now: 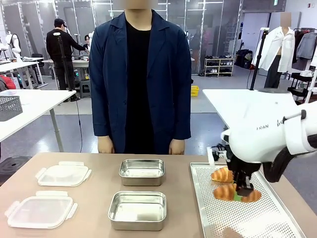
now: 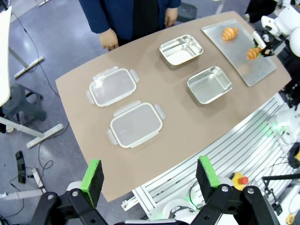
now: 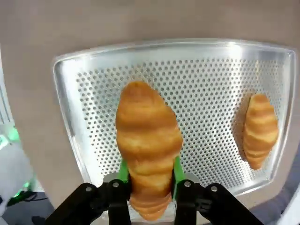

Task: Place the bread into the airtight container.
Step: Pick up a Butter Roll and place it into an empty Airtight Container.

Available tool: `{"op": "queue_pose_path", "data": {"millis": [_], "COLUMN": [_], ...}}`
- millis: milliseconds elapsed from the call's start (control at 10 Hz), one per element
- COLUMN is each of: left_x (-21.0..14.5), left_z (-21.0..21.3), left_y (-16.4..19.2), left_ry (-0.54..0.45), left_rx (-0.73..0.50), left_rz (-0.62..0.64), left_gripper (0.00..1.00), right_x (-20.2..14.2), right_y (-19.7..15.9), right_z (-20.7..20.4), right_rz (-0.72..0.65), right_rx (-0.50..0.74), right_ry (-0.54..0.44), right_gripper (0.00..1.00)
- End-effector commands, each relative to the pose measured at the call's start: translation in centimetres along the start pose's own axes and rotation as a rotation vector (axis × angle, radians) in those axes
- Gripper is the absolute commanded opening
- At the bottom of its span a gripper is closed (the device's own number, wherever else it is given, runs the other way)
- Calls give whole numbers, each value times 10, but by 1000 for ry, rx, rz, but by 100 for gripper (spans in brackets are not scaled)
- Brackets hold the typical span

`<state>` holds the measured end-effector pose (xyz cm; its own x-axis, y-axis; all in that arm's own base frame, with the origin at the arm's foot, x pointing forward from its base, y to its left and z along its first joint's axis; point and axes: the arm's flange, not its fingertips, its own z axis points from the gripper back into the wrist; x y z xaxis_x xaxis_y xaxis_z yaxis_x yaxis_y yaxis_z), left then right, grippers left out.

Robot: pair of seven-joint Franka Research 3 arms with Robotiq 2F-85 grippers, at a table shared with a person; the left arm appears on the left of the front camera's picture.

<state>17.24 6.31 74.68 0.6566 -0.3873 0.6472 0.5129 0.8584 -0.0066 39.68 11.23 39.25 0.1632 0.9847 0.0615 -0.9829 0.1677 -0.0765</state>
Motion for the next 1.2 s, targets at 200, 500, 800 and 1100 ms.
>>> {"op": "queue_pose_path", "data": {"millis": [200,500,800,1100], "left_x": [2,2,2,2], "left_z": [0,0,0,0], "left_y": [0,0,0,0], "left_ry": [-11,-11,-11,-11], "left_rx": [2,2,2,2], "left_rz": [-5,-5,-5,-5], "left_gripper": [100,100,100,100], "right_x": [94,176,256,309], "right_y": [14,38,59,60], "right_z": [48,49,29,-11], "right_rz": [22,19,-32,-33], "right_rx": [-37,-55,-77,-113], "right_ry": [29,63,33,80], "right_gripper": [40,40,40,40]}}
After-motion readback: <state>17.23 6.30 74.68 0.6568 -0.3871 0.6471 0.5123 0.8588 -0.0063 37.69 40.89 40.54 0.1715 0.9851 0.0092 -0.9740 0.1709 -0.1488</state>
